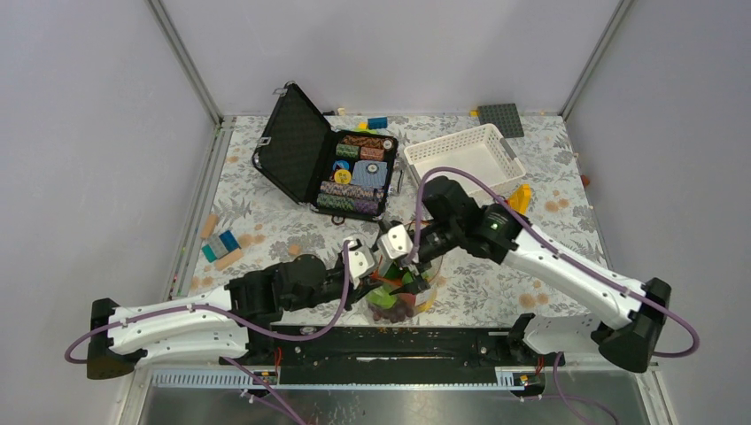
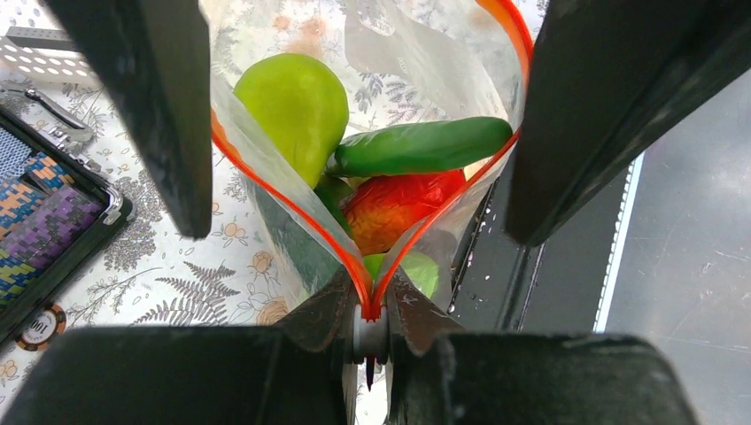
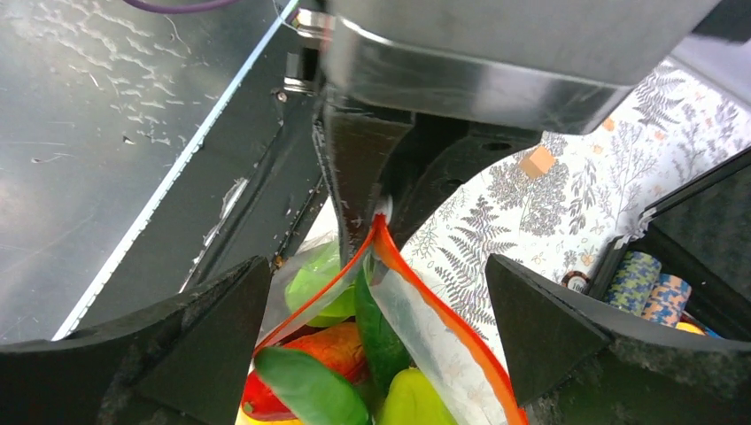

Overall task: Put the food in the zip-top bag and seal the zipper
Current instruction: Zip the zipper food storage bag at the center of the board.

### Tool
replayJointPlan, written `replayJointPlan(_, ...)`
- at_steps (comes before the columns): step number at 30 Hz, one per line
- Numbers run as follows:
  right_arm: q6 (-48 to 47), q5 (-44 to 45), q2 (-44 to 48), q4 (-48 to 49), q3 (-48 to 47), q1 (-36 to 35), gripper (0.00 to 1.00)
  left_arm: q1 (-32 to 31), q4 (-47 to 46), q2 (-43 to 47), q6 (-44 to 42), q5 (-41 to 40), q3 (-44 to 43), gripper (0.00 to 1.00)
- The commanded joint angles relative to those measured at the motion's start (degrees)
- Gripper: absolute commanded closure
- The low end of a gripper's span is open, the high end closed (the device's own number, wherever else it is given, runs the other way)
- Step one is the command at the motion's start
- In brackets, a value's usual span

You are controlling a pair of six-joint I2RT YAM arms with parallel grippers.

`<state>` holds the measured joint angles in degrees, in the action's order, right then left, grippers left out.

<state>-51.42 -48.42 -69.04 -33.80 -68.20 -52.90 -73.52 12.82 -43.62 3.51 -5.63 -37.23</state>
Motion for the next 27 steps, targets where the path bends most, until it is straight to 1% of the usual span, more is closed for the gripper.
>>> replayJointPlan(1, -1.5, 1.7, -4.1, -1.3, -4.0, -0.7, 0.00, -0.2, -2.5, 0.2, 1.2, -3.4, -2.9, 1.00)
replayJointPlan(4, 0.2, 3.3, -6.4, -2.4, -5.0, -0.7, 0.01, -0.2, -2.5, 0.3, 1.9, -5.8, -2.8, 1.00)
replayJointPlan(9, 0.9, 8.4, -7.0, -3.5, -4.2, -0.7, 0.12, -0.2, -2.7, 1.9, 1.8, -4.0, -2.1, 1.00)
replayJointPlan(11, 1.9, 12.3, -7.3, -3.5, -4.2, -0.7, 0.19, -0.2, -2.8, 2.7, 1.6, -3.1, -1.6, 1.00)
replayJointPlan(14, 3.0, 18.8, -8.2, -6.4, -6.1, -0.7, 0.30, -0.2, -2.2, 3.2, 1.5, -3.0, -1.4, 1.00)
replayJointPlan(17, 2.9, 23.2, -8.1, -9.1, -7.2, -0.7, 0.32, -0.2, -1.0, 3.3, 1.6, -3.5, -1.3, 1.00)
replayJointPlan(20, 1.3, 23.6, -7.6, -10.4, -7.0, -0.7, 0.32, -0.2, -1.3, 3.4, 1.5, -2.4, -1.1, 1.00)
replayJointPlan(22, 0.0, 22.1, -7.5, -10.8, -6.8, -0.7, 0.34, -0.2, -1.9, 3.5, 1.0, -0.7, -0.8, 1.00)
replayJointPlan(24, -0.9, 19.6, -7.7, -10.8, -6.7, -0.7, 0.41, -0.2, -2.3, 3.6, 0.4, 0.2, -0.6, 1.00)
replayJointPlan(27, -1.0, 17.1, -8.4, -10.8, -7.3, -0.7, 0.59, -0.2, -2.5, 3.5, -0.2, 0.8, -0.5, 1.00)
